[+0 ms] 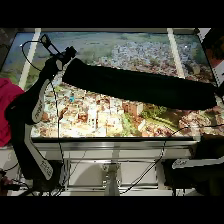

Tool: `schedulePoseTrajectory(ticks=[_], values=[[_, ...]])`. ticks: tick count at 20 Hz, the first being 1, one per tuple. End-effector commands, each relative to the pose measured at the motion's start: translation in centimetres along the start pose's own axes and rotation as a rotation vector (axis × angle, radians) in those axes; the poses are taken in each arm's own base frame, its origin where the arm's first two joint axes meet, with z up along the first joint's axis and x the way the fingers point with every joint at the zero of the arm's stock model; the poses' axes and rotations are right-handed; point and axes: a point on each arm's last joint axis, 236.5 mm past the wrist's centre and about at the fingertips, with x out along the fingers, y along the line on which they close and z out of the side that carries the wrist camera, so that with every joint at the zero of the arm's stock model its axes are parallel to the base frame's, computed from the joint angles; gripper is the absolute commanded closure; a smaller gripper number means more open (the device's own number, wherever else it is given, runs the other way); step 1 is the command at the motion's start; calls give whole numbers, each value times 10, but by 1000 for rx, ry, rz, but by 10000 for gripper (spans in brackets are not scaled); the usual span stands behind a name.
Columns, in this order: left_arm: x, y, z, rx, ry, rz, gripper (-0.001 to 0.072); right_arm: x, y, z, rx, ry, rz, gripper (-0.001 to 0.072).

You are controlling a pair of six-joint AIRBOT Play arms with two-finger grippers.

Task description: Fold the clothes and pants, and hang the long-sleeved shirts on hangers.

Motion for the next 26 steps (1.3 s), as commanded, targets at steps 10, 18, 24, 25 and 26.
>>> schedulePoseTrajectory(ticks=[10,18,24,25,26], values=[[-57,-2,26,512,220,70,367,-49,-72,0,-713,473,-364,110],[-185,-154,-34,499,553,-506,361,-95,-155,42,-692,737,-519,96],[-210,-204,-94,563,649,-610,346,-42,-176,59,-684,703,-453,97],[-214,-213,-104,573,662,-627,345,-33,-176,61,-676,684,-436,97],[-219,-220,-113,583,673,-644,345,-23,-178,64,-667,668,-422,97]])
